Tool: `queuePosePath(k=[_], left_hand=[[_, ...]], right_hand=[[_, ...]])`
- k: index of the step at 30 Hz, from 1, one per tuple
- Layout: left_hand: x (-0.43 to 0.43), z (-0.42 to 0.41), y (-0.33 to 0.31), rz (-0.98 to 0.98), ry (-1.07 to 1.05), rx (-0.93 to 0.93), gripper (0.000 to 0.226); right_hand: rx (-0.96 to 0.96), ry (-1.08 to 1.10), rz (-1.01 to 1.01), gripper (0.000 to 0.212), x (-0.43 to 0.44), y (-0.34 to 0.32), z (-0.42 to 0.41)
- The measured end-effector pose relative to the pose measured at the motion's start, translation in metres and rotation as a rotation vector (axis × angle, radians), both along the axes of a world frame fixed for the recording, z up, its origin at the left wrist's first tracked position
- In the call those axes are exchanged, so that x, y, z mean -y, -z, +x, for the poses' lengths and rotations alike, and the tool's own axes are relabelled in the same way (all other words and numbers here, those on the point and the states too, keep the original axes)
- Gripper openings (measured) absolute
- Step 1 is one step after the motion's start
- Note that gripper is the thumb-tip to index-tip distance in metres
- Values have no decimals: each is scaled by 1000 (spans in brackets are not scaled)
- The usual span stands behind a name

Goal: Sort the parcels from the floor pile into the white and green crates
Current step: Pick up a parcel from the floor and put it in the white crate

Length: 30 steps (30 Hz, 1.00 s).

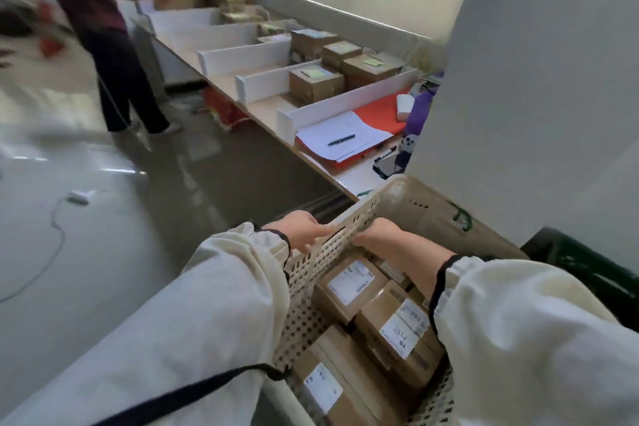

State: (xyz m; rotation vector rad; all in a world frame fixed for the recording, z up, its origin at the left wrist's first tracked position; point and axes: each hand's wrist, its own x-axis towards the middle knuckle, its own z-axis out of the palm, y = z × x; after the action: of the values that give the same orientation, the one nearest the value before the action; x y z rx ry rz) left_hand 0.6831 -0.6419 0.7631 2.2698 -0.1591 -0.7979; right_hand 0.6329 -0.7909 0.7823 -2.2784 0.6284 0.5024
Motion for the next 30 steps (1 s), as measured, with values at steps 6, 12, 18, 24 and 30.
queuePosePath(k=[6, 12, 18, 24, 30], left_hand=[[-148, -53, -9, 29, -362, 9, 46], [-312, -160, -26, 61, -758, 34, 43], [-464, -311, -38, 131, -1060, 22, 31], [-577, -484, -32, 197, -1329, -74, 23], [-629, -662, -19, 171, -1676, -119, 27]], right_hand=[[41, -394, -163, 18, -137, -6, 13], [21, -735, -23, 30, -297, -9, -32], [34, -1041, -73, 26, -468, -22, -125], [-58, -1291, -12, 18, -624, -10, -260], [-77, -1656, 49, 20, -735, 13, -429]])
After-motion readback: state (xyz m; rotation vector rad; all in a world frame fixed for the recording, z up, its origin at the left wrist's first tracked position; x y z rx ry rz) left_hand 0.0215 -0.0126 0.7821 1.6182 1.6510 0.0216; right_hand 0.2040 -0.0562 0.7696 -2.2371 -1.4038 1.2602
